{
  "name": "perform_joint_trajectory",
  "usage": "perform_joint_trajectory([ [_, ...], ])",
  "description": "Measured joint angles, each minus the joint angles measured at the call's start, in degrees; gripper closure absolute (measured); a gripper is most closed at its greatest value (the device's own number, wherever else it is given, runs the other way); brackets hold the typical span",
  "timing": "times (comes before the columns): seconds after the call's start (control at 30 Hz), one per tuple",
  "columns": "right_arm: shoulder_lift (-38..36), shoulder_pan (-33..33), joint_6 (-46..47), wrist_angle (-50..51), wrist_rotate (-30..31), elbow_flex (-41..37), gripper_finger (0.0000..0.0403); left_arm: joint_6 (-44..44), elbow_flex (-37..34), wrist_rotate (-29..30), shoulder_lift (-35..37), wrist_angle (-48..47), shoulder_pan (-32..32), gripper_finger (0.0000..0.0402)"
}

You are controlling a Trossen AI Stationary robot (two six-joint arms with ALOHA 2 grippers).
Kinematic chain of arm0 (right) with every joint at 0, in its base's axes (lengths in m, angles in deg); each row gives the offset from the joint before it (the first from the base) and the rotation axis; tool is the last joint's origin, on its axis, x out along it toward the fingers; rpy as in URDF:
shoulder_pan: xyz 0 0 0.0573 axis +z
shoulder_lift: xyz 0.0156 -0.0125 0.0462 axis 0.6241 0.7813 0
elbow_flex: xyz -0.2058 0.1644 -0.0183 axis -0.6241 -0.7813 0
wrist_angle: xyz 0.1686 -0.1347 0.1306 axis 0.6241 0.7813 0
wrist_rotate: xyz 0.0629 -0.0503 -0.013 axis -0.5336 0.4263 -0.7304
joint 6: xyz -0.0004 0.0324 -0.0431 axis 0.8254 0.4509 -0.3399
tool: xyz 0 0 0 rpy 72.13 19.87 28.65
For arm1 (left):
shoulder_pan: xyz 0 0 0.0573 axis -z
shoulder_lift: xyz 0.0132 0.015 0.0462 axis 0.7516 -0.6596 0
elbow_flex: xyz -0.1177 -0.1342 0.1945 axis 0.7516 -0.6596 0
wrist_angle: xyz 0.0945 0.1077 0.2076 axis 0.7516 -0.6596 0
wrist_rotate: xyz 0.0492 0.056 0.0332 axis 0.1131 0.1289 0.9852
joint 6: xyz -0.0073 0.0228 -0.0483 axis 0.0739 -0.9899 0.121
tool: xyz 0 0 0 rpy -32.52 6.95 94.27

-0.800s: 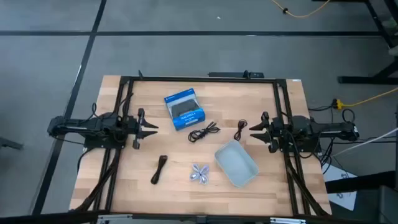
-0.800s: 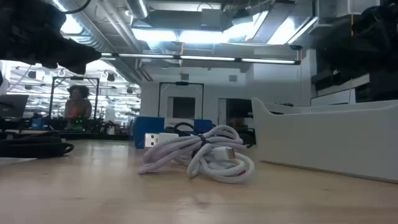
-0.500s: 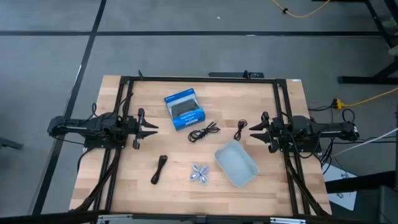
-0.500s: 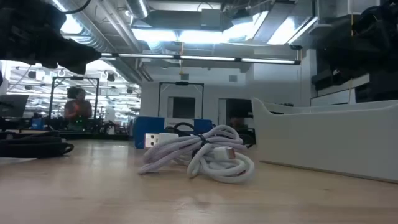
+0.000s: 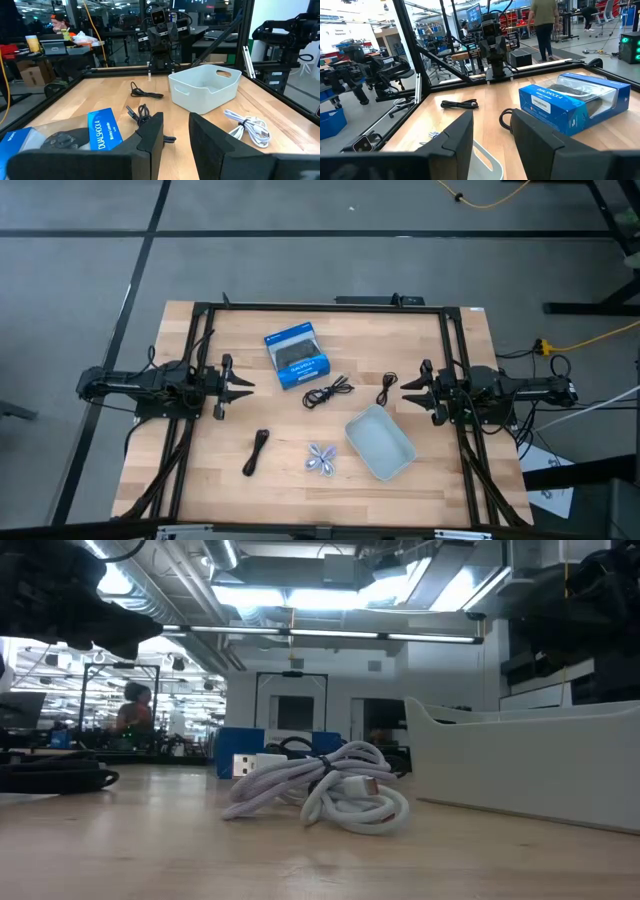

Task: Pick and place USB-C Cables

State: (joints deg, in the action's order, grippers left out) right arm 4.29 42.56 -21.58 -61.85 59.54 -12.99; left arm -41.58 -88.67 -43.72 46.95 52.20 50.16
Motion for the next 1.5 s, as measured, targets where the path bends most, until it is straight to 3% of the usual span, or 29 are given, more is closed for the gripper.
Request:
perform_joint_trajectory([
  [0.17, -0.01, -0.01, -0.34, 0.00, 0.02, 0.00, 0.0263, -0.02, 0.00, 0.02, 0.00, 0.00, -0.01, 0.0315],
  [0.4, 0.00, 0.00, -13.89, 0.00, 0.56, -0.01, 0.0263, -0.02, 0.00, 0.00, 0.00, 0.00, -0.02, 0.0315],
  [0.53, 0.00, -0.02, -15.50, -2.38, 0.94, -0.02, 0.0263, 0.90, 0.00, -0.09, 0.00, 0.15, -0.01, 0.0315],
  [0.63, -0.01, -0.02, -8.54, -6.89, -0.44, 0.00, 0.0263, 9.67, 0.00, -3.49, 0.00, 0.62, 0.21, 0.0315],
  [0.73, -0.02, -0.02, -7.88, -10.28, -0.42, 0.00, 0.0263, 19.62, -0.02, -5.68, -0.02, 2.50, 0.63, 0.0315],
  [0.93, -0.02, -0.02, -12.74, -11.42, -0.44, 0.00, 0.0263, 23.98, -0.02, 1.23, 0.00, 15.63, 0.85, 0.0315],
  [1.07, 0.00, -0.02, -10.44, -15.85, -0.18, 0.00, 0.0263, 23.99, -0.02, 5.17, 0.00, 21.88, 0.85, 0.0315],
  [1.3, 0.00, -0.02, -10.11, -29.18, 4.81, 0.00, 0.0263, 23.98, -0.02, 10.47, 0.00, 23.52, 0.85, 0.0315],
  [1.5, 0.45, 0.00, -13.83, -33.01, 8.58, 0.00, 0.0263, 23.37, -0.02, 11.19, 0.00, 23.47, 0.85, 0.0315],
])
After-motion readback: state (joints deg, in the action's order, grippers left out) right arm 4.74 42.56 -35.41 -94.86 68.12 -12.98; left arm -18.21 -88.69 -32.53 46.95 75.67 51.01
